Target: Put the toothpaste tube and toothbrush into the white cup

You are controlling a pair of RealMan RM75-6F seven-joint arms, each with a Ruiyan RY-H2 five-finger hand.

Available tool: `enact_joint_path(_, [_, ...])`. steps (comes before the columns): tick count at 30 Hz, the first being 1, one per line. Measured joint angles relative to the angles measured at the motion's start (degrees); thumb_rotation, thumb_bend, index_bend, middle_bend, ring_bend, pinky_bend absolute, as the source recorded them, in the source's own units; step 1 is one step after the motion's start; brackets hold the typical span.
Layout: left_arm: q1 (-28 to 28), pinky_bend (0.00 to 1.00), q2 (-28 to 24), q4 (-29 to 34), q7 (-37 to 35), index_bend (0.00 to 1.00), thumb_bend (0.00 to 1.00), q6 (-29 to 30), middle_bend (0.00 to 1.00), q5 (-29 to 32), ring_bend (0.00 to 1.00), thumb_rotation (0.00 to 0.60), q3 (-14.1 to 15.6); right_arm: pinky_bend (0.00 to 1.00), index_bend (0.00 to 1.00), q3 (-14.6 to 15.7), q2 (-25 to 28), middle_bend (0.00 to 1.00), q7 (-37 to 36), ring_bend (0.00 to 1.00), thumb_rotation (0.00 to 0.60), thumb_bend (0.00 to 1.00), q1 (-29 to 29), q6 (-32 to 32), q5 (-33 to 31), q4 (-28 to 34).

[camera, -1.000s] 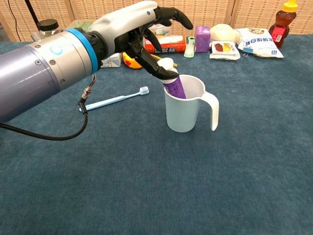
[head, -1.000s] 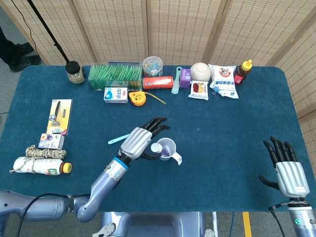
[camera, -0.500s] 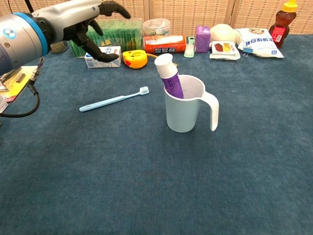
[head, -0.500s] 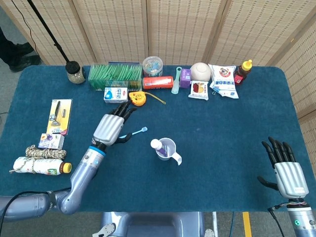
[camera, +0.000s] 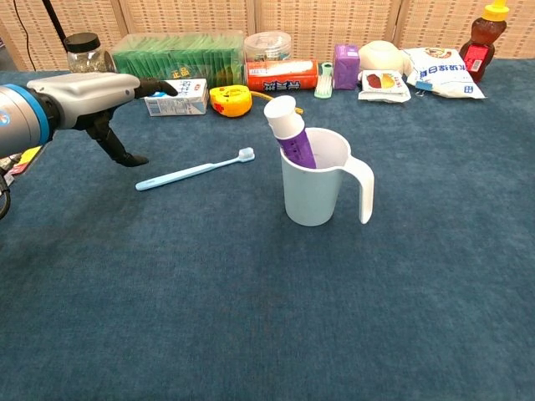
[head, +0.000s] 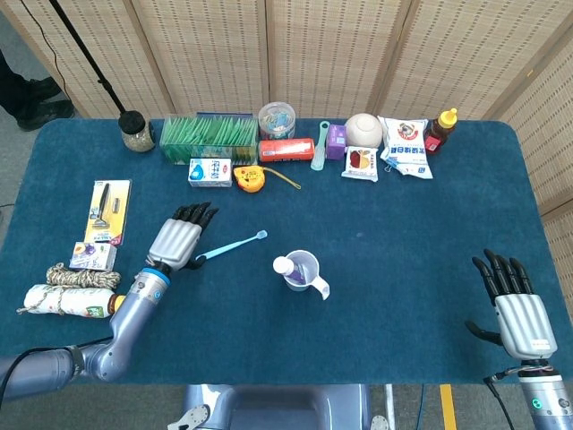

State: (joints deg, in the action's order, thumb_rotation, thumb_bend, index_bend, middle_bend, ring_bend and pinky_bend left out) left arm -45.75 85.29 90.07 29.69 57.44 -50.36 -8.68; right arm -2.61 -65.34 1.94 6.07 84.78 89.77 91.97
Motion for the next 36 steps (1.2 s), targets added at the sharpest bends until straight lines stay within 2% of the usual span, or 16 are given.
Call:
enact_joint_path(8, [0.3,0.08,1.6,-2.7,-1.5,0.01,0.25,-1.5,0.0,-1.8,0.0,0.6,1.6,0.0,0.0,0.0,0.1,0.0,-0.3,0.0,0.6,0.0,0.0,0.0,0.0,0.1])
enact_joint_path(14, [0.6,0.08,2.8,-4.1,-1.2,0.14,0.25,-1.6,0.0,-2.9,0.0,0.6,2.6,0.0,0.0,0.0,0.1,0.0,-0.3,0.0,0.6,0.0,0.0,-0.1,0.0,0.0])
enact_joint_path(19, [0.2,0.08,4.3,-3.7,1.9,0.19,0.25,-0.7,0.0,0.8,0.0,0.6,1.8,0.0,0.0,0.2,0.0,0.0,-0.1,0.0,0.6,0.0,0.1,-0.2,0.2,0.1])
enact_joint_path(25, [-1.3,0.08,8.1,-3.4,7.9,0.2,0.25,2.8,0.0,7.6,0.0,0.6,-0.5,0.0,0.0,0.1,0.1,0.0,-0.4,0.0,0.6,0.0,0.0,0.0,0.0,0.0])
enact_joint_path(36, [-2.3,0.08,11.0,-4.5,11.8,0.22,0.25,4.8,0.0,11.2,0.0,0.6,-0.9,0.0,0.0,0.0,0.4,0.0,-1.1,0.0,0.6,0.0,0.1,0.0,-0.1,-0.1])
